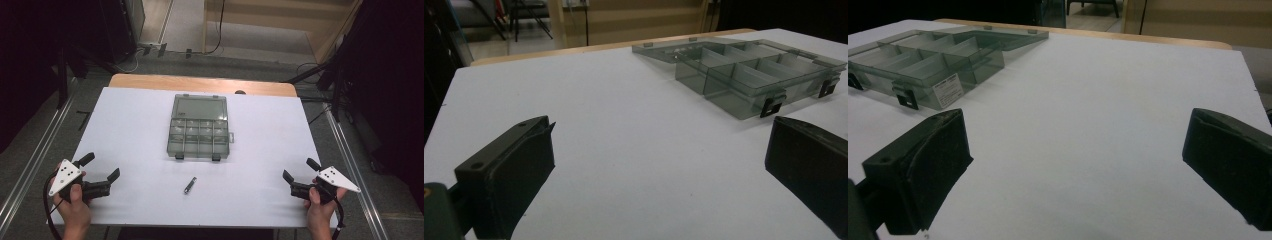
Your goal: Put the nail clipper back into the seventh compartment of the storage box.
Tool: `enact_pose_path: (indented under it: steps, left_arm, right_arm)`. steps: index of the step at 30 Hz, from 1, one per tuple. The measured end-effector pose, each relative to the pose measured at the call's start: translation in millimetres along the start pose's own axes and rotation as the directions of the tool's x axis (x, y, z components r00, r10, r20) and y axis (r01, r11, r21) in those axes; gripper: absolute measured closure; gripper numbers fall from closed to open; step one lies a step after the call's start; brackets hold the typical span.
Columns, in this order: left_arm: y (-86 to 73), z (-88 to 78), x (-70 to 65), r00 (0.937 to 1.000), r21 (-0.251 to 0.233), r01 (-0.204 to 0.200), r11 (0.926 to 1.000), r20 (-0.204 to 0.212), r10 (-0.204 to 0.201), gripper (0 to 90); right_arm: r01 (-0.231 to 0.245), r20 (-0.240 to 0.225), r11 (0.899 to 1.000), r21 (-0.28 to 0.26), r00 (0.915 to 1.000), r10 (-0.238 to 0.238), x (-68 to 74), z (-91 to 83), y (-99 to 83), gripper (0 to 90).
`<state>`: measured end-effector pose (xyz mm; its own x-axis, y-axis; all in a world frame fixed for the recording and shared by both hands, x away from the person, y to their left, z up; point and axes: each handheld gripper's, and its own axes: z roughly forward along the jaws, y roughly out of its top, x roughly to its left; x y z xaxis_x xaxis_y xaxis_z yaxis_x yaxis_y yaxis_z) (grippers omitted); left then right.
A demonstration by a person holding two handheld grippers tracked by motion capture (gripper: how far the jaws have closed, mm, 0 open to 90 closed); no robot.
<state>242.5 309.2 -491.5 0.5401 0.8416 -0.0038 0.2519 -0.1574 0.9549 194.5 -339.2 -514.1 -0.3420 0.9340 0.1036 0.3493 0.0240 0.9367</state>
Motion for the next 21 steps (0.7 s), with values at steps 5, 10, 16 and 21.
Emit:
enact_pose_path:
  steps: [5, 10, 16, 21]
  left_arm:
    - [3.2, -1.3, 0.3, 0.9997, -0.017, 0.025, 0.9995, 0.007, -0.025, 0.0]
    - [8.8, -1.4, -5.8, 0.9990, -0.027, 0.037, 0.9990, 0.026, -0.036, 0.0]
    - [14.4, 7.2, -13.6, 0.9958, -0.011, 0.033, 0.9994, 0.086, -0.032, 0.0]
    - [18.0, 14.4, -23.0, 0.9926, 0.014, 0.032, 0.9994, 0.116, -0.034, 0.0]
  right_arm:
    - [0.012, 0.000, 1.000, 0.002, 0.9999, -0.012, 1.0, 0.8, 0.0, 0.0]
    - [0.020, -0.008, 1.000, 0.002, 0.9998, -0.020, 1.8, 0.4, -0.2, 0.0]
    - [0.032, -0.012, 0.999, 0.007, 0.9994, -0.032, 2.8, 1.5, 0.0, 0.0]
    - [0.035, -0.013, 0.999, 0.011, 0.9993, -0.034, 3.4, 2.0, 0.1, 0.0]
